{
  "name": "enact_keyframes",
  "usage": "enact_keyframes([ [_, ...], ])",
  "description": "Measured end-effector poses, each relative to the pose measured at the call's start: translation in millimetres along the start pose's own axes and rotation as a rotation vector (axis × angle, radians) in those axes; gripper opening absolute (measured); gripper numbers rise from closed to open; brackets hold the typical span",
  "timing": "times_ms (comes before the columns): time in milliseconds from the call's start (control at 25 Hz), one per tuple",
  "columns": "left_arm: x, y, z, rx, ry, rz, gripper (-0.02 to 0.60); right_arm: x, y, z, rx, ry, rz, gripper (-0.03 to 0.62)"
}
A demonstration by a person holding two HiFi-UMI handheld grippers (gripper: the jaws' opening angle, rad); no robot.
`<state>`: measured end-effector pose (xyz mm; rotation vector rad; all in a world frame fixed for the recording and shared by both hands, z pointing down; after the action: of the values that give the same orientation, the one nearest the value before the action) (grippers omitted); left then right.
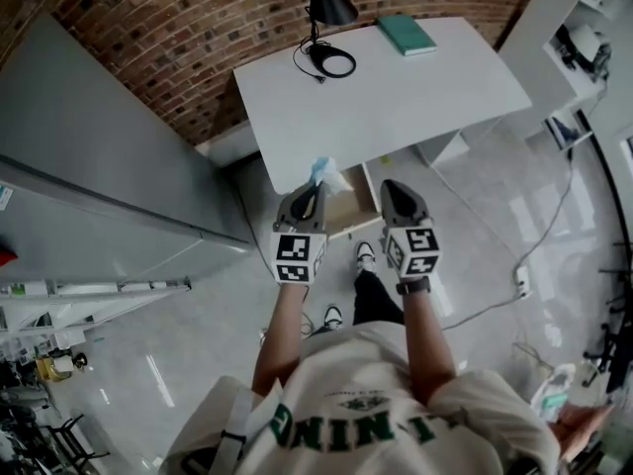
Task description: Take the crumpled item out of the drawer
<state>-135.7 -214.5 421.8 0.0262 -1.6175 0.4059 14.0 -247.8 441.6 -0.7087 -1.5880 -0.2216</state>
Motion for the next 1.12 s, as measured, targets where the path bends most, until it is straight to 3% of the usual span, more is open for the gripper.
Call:
enact_keyframes([
  [240, -23, 50, 14, -0.09, 0.03, -0.087, 0.003, -14, 28, 26, 0.008, 0.049, -0.046, 0.006],
  [720, -29, 106, 31, -0.172, 0.03, -0.125, 0.004, -33, 55, 68, -0.028, 0.083, -0.127, 0.005],
  [960, -11, 104, 34, -0.173, 0.032, -0.079, 0.005, -23, 52, 71, -0.036, 0.07, -0.109, 0.005],
  [1040, 8, 91, 32, -0.172, 0.032, -0.026, 0.005, -17, 45, 65, -0.034, 0.062, -0.097, 0.005],
  [1120, 38, 72, 34, -0.18, 0.03, 0.082, 0.005, -12, 36, 55, -0.026, 0.059, -0.084, 0.005],
])
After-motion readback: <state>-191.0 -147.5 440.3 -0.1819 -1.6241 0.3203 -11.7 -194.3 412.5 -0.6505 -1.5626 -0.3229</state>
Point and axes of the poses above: the fingertips, and each gripper's own axes: y backward along the fingers, z to its left, x out of its underside, the point moved 1 cm from there along y, backward along the fingers, and after that the axes turned 3 degrees about -y, right-handed, at the moved point
